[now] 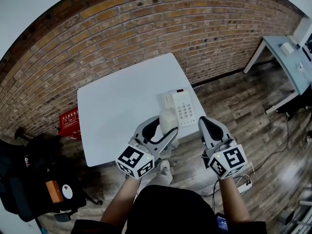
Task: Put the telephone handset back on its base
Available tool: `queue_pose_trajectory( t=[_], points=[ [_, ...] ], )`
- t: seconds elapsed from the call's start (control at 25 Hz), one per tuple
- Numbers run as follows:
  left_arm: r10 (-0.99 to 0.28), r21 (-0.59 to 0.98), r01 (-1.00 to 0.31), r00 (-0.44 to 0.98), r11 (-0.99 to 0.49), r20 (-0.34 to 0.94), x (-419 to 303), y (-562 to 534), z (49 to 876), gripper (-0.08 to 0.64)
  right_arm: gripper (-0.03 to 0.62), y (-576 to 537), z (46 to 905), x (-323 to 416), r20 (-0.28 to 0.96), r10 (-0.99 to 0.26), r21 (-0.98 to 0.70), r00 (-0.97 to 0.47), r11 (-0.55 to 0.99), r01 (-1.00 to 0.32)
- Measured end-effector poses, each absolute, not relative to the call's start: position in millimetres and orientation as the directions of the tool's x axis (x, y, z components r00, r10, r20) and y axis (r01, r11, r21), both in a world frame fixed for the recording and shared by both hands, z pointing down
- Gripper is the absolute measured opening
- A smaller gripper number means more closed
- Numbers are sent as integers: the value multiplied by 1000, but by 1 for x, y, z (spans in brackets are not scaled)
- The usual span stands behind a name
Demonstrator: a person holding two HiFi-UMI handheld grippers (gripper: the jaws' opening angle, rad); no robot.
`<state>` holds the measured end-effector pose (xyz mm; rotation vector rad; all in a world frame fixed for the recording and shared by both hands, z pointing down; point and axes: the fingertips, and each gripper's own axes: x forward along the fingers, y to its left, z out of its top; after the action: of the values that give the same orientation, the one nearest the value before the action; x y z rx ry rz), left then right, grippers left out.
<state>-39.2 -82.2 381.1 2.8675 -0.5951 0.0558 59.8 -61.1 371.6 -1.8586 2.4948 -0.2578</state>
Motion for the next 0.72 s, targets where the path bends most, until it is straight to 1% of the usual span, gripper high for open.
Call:
queue_pose_trajectory(
  t=[0.72],
  points=[
    [-316, 235, -322, 947, -917, 64, -45, -138, 389, 255, 12, -114, 373, 51, 115, -970, -124, -214, 200, -972]
  ],
)
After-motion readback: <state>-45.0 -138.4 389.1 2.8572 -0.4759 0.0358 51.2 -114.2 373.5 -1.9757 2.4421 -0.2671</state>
